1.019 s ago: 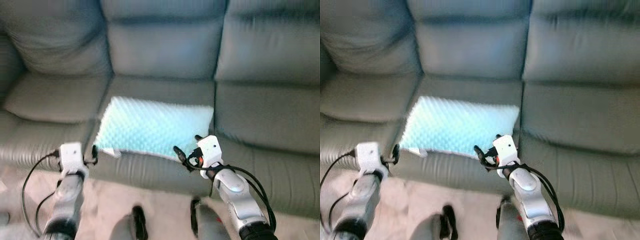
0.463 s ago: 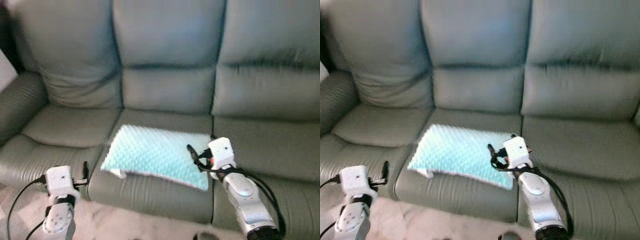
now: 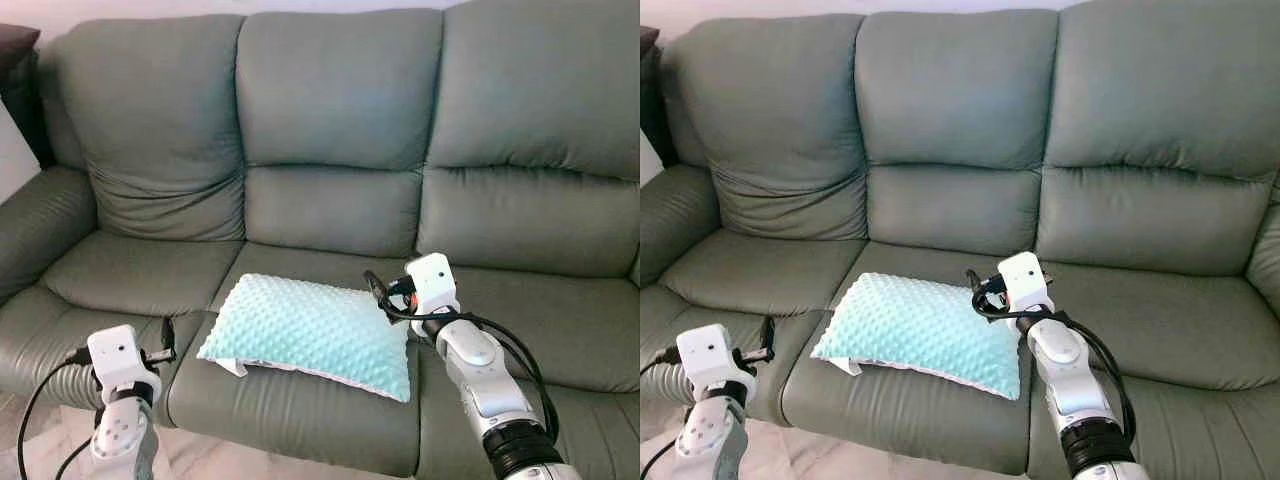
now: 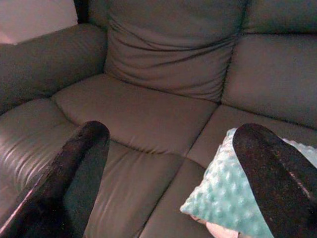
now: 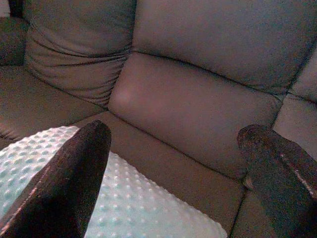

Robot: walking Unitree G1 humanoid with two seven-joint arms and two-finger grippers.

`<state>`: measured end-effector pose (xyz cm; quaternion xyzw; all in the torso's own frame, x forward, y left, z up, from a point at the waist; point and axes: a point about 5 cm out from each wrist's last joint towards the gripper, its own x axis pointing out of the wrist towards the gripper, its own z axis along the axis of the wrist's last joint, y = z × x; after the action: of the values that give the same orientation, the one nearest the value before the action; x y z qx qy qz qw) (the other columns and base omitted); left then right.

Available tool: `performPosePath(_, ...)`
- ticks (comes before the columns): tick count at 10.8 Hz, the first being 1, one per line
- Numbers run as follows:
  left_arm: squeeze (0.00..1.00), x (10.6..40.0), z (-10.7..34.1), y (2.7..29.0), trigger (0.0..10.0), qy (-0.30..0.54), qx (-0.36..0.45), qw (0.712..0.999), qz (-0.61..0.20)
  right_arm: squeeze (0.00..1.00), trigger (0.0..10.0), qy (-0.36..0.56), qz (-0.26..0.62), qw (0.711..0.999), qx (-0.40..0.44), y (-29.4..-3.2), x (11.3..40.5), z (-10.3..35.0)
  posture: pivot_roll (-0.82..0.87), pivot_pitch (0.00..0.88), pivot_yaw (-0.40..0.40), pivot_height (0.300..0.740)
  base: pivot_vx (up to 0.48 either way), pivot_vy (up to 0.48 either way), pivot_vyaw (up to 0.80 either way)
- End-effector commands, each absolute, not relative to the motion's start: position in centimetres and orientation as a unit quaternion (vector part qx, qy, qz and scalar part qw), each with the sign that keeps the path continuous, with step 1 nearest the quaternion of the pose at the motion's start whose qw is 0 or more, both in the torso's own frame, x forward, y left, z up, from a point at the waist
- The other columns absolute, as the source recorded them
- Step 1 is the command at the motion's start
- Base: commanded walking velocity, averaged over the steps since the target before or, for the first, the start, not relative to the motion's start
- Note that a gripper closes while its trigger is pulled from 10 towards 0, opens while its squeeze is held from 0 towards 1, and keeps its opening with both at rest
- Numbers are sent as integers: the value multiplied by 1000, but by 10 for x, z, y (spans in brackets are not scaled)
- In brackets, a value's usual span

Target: Move the pillow to the sofa

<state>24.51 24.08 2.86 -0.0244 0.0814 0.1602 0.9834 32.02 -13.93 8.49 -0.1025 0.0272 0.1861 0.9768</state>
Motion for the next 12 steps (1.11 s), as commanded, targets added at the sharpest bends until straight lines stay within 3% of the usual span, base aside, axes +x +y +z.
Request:
performPosePath(1,0,245,31,245,10000,83,-24,983,161,0,10000,24,189,977,-94,-134,321,85,-245,6,106,740,0,0,0)
performPosePath(6,0,249,38,244,10000,81,-48,983,158,0,10000,30,212,973,-86,-118,319,79,-225,29,103,740,0,0,0)
performPosePath(12,0,246,34,241,10000,98,-55,983,147,0,10000,33,208,974,-83,-120,318,77,-231,52,113,740,0,452,0)
